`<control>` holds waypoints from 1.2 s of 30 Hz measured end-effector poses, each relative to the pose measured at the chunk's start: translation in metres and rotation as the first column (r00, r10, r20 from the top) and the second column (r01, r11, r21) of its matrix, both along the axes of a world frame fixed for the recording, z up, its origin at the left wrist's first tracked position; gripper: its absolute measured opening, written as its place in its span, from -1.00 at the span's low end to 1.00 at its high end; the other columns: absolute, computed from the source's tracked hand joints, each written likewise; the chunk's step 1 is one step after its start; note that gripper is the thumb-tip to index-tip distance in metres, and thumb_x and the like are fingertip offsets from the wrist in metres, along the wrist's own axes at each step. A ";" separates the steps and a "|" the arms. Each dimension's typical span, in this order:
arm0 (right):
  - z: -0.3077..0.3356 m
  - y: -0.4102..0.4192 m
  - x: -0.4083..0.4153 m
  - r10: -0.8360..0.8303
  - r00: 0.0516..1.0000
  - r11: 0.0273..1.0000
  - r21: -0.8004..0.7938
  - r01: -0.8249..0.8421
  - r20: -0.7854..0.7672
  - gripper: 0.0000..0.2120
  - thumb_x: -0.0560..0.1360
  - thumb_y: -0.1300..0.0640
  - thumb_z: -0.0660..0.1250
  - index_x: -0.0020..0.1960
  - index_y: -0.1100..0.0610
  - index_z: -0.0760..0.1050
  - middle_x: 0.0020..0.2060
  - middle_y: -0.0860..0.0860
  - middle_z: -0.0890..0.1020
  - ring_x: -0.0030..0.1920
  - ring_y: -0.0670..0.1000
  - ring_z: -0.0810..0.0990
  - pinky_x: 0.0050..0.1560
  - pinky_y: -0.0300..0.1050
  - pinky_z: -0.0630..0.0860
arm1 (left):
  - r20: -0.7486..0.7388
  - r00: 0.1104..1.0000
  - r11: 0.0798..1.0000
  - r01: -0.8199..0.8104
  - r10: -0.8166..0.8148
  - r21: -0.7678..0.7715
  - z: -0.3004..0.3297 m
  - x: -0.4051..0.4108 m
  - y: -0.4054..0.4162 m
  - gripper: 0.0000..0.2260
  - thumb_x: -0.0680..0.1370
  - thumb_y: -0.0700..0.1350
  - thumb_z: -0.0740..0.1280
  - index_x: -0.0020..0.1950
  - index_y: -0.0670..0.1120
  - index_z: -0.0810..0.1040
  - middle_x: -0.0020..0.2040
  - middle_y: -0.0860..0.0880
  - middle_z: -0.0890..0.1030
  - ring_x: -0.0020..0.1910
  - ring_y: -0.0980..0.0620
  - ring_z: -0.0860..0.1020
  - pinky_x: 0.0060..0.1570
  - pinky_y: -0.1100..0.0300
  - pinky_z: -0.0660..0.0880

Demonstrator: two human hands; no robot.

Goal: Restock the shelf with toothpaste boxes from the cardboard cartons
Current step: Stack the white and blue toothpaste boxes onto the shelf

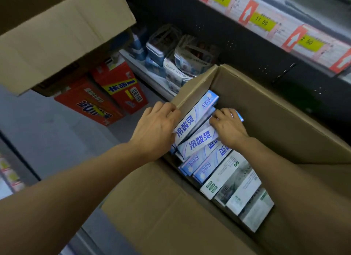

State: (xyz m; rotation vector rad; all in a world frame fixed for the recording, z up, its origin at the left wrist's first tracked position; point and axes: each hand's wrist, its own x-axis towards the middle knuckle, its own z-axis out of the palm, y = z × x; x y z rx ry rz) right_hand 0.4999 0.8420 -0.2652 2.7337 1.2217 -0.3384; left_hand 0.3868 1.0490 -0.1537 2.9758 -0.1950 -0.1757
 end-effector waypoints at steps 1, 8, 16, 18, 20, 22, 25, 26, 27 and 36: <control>0.002 -0.006 -0.004 -0.057 0.995 0.998 -0.047 0.053 -0.087 -0.57 0.31 0.21 0.45 0.16 0.15 0.47 0.12 0.11 0.51 0.17 0.17 0.44 0.29 0.02 0.17 | 0.020 1.000 1.000 0.019 -0.019 0.001 0.001 -0.002 0.000 -0.61 0.34 -0.20 0.44 0.15 -0.15 0.52 0.14 -0.12 0.51 0.03 -0.18 0.46 -0.09 0.01 0.41; 0.023 -0.070 -0.036 -0.450 0.722 0.832 0.049 0.553 -0.525 -0.60 0.40 0.08 0.46 0.19 0.16 0.50 0.12 0.14 0.54 0.15 0.15 0.49 0.10 -0.07 0.41 | 0.062 0.992 0.989 0.115 -0.109 -0.098 0.001 -0.005 -0.011 -0.68 0.31 -0.28 0.36 0.05 -0.18 0.54 -0.02 -0.13 0.54 -0.04 -0.11 0.41 -0.31 0.12 0.40; 0.041 -0.104 -0.048 -0.481 0.672 0.765 0.106 0.636 -0.564 -0.84 0.56 -0.01 0.23 -0.09 0.05 0.50 -0.15 0.05 0.56 -0.07 0.12 0.54 -0.12 -0.06 0.40 | -0.180 0.983 0.999 -0.048 0.043 -0.025 0.003 -0.001 -0.044 -0.63 0.52 -0.19 0.30 0.33 -0.11 0.36 0.23 -0.08 0.42 0.19 -0.09 0.42 -0.09 0.14 0.32; 0.040 -0.109 -0.044 -0.510 0.696 0.768 0.097 0.634 -0.505 -0.75 0.59 -0.03 0.17 -0.23 0.03 0.40 -0.23 0.05 0.50 -0.14 0.13 0.50 -0.19 -0.10 0.31 | -0.251 0.961 0.992 -0.128 0.121 -0.014 -0.006 0.001 -0.049 -0.61 0.52 -0.18 0.30 0.33 -0.14 0.33 0.24 -0.12 0.42 0.18 -0.12 0.44 -0.02 0.09 0.38; 0.037 -0.115 -0.039 -0.537 0.712 0.769 0.087 0.634 -0.452 -0.68 0.60 -0.06 0.12 -0.20 0.12 0.42 -0.25 0.08 0.49 -0.13 0.15 0.50 -0.20 -0.10 0.29 | -0.311 0.927 0.975 -0.223 0.209 -0.010 -0.020 0.005 -0.054 -0.61 0.52 -0.17 0.31 0.32 -0.17 0.33 0.25 -0.15 0.43 0.18 -0.16 0.46 0.04 0.02 0.43; 0.032 -0.121 -0.034 -0.525 0.722 0.774 0.098 0.625 -0.451 -0.65 0.61 -0.07 0.09 -0.17 0.17 0.42 -0.26 0.09 0.49 -0.14 0.18 0.50 -0.19 -0.08 0.31 | -0.357 0.881 0.944 -0.331 0.310 0.004 -0.035 0.010 -0.060 -0.63 0.52 -0.16 0.31 0.30 -0.19 0.33 0.25 -0.17 0.44 0.18 -0.18 0.47 0.06 0.00 0.43; 0.020 -0.126 -0.026 -0.477 0.744 0.796 0.129 0.591 -0.468 -0.66 0.60 -0.07 0.09 -0.27 0.10 0.34 -0.30 0.07 0.45 -0.20 0.16 0.46 -0.19 -0.06 0.32 | -0.368 0.825 0.893 -0.448 0.430 0.038 -0.057 0.015 -0.069 -0.65 0.53 -0.16 0.29 0.27 -0.23 0.33 0.24 -0.21 0.44 0.19 -0.20 0.47 0.09 -0.02 0.43; 0.016 -0.128 -0.023 -0.464 0.756 0.803 0.141 0.579 -0.463 -0.66 0.60 -0.06 0.10 -0.27 0.09 0.32 -0.30 0.08 0.45 -0.21 0.15 0.45 -0.20 -0.07 0.31 | -0.356 0.818 0.884 -0.464 0.452 0.058 -0.064 0.015 -0.072 -0.63 0.53 -0.14 0.30 0.27 -0.23 0.32 0.24 -0.21 0.44 0.19 -0.20 0.47 0.09 -0.02 0.43; 0.011 -0.129 -0.021 -0.450 0.768 0.811 0.152 0.566 -0.456 -0.67 0.60 -0.06 0.10 -0.26 0.10 0.33 -0.28 0.09 0.46 -0.22 0.14 0.44 -0.21 -0.07 0.30 | -0.337 0.818 0.880 -0.469 0.466 0.078 -0.070 0.016 -0.076 -0.61 0.53 -0.13 0.32 0.28 -0.22 0.32 0.25 -0.20 0.44 0.20 -0.19 0.47 0.09 -0.01 0.43; -0.010 -0.139 -0.013 -0.382 0.826 0.846 0.202 0.493 -0.415 -0.67 0.60 -0.07 0.10 -0.11 0.17 0.42 -0.11 0.18 0.54 -0.08 0.22 0.51 -0.18 -0.08 0.30 | -0.182 0.837 0.854 -0.486 0.516 0.185 -0.104 0.029 -0.090 -0.59 0.51 -0.05 0.37 0.25 -0.20 0.34 0.24 -0.20 0.35 0.21 -0.15 0.41 0.05 0.04 0.43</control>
